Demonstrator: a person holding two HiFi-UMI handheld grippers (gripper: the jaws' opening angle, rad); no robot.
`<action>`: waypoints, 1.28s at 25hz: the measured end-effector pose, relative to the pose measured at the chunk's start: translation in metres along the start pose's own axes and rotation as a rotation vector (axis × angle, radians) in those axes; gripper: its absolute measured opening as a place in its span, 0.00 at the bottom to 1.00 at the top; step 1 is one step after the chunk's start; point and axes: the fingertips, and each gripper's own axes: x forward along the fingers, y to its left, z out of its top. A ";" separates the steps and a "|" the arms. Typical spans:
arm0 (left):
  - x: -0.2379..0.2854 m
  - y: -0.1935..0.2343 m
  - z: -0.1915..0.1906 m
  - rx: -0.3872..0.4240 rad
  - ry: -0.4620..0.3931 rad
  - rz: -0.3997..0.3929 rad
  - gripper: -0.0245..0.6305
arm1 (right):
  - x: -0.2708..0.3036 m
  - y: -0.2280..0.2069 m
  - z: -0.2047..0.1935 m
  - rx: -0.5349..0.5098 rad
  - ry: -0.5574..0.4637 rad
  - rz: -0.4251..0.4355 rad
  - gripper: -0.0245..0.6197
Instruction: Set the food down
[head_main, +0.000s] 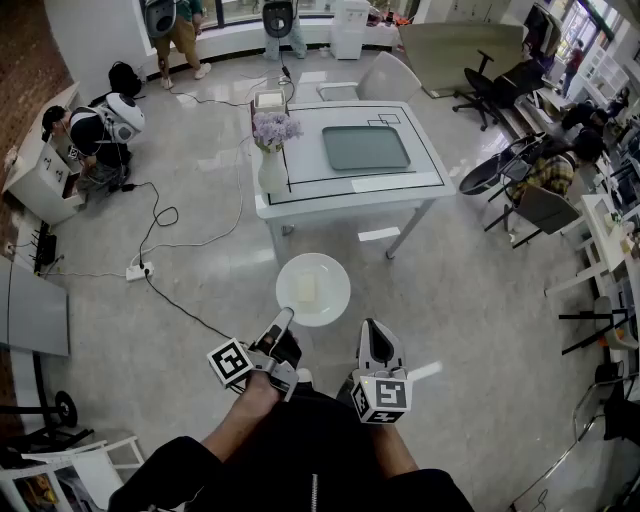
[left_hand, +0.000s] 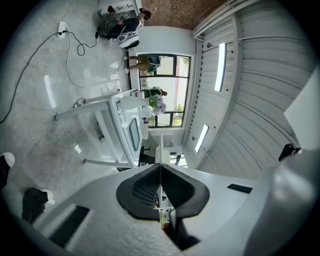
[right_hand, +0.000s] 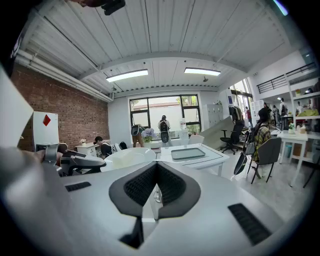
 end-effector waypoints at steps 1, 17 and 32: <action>0.001 0.001 0.000 0.001 0.001 0.000 0.05 | 0.001 0.000 0.000 -0.001 0.000 0.002 0.05; 0.003 0.010 0.003 -0.011 0.026 0.013 0.05 | 0.004 0.013 -0.004 0.007 -0.001 0.018 0.05; 0.059 0.013 0.001 -0.025 0.062 0.040 0.05 | 0.029 -0.028 0.004 0.028 0.034 -0.023 0.05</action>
